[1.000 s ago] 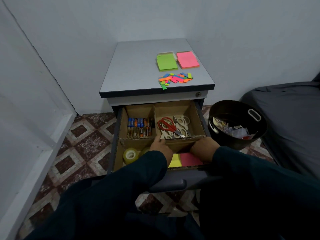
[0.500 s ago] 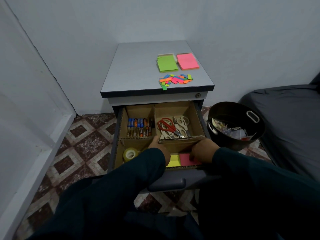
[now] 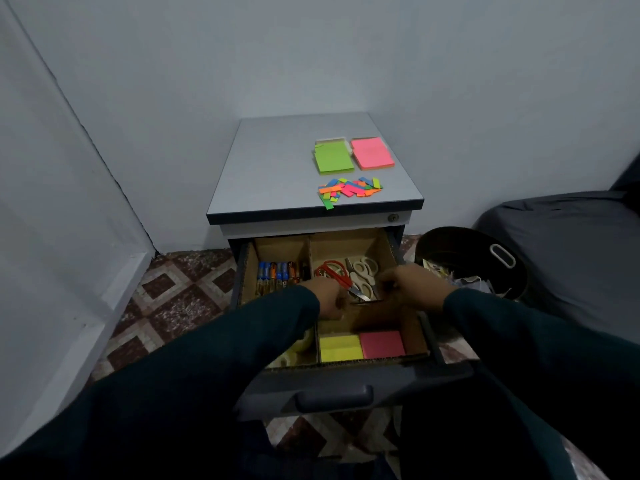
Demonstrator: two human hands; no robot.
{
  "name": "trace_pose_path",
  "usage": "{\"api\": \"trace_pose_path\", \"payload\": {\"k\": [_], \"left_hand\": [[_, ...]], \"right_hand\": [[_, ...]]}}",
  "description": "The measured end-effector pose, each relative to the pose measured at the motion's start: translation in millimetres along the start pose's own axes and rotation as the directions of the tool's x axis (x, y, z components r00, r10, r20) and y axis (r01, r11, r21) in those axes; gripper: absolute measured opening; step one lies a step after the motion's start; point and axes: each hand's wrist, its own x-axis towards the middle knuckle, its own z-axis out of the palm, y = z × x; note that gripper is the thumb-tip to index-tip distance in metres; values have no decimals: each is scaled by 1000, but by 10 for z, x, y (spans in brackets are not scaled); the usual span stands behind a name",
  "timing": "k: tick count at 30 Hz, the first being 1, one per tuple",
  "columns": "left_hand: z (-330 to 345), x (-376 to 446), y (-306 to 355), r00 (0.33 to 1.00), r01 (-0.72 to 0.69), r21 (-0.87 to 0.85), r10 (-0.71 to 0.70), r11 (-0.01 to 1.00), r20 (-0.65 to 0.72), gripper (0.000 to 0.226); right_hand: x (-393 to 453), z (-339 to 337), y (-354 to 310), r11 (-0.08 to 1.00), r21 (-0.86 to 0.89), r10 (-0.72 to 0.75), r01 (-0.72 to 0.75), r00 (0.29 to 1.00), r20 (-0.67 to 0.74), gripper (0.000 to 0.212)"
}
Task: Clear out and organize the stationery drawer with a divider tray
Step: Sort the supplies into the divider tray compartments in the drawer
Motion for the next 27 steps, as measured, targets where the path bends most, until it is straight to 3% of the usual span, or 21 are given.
{"api": "trace_pose_path", "payload": {"k": [5, 13, 27], "left_hand": [[-434, 50, -39, 986, 6, -3, -7, 1000, -165, 5], [-1117, 187, -103, 902, 41, -51, -59, 998, -428, 17], [-1852, 1048, -514, 787, 153, -138, -205, 979, -582, 24]], "right_hand": [[127, -407, 41, 996, 79, 38, -31, 995, -94, 21], [470, -1018, 122, 990, 123, 86, -62, 975, -207, 20], [1539, -1571, 585, 986, 100, 161, -136, 932, -326, 22]]}}
